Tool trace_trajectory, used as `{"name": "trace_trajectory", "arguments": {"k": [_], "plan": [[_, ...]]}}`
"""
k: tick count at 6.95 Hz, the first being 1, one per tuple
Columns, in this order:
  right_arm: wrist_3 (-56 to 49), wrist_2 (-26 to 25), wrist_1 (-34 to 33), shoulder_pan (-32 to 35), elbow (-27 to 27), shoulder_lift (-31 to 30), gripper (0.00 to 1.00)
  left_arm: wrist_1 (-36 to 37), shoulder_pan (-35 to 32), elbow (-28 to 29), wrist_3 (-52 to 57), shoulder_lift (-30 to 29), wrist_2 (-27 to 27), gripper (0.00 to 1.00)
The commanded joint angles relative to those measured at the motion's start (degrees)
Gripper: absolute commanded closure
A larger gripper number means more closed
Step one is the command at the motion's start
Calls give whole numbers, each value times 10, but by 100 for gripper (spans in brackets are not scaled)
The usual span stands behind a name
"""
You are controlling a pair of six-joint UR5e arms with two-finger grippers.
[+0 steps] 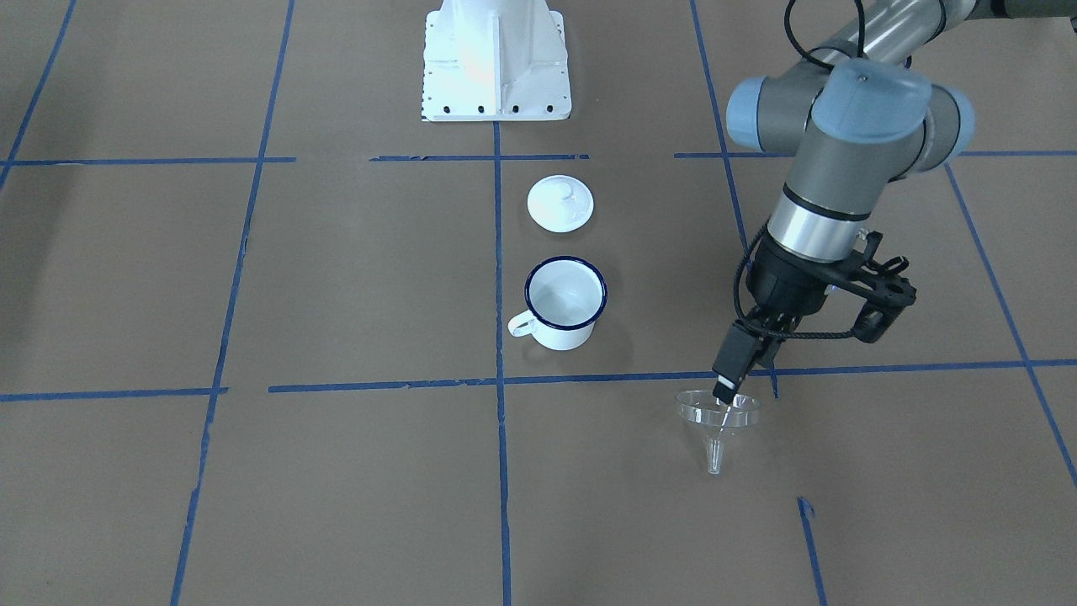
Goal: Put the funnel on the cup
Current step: 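Move the left gripper over the clear glass funnel, then lower the left gripper and grasp the funnel's narrow stem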
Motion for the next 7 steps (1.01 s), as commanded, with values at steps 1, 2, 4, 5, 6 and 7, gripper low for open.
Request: {"name": "trace_trajectory", "arguments": {"k": [1, 2, 4, 5, 6, 7], "plan": [[0, 0, 0, 0, 0, 0, 0, 35, 33, 9, -86, -2, 29, 6], [0, 0, 0, 0, 0, 0, 0, 56, 38, -1, -89, -4, 30, 6], [0, 0, 0, 0, 0, 0, 0, 57, 57, 1, -125, 1, 31, 15], [0, 0, 0, 0, 0, 0, 0, 55, 57, 1, -130, 1, 74, 25], [0, 0, 0, 0, 0, 0, 0, 50, 56, 6, -131, 1, 94, 30], [0, 0, 0, 0, 0, 0, 0, 50, 56, 6, -131, 0, 95, 39]]}}
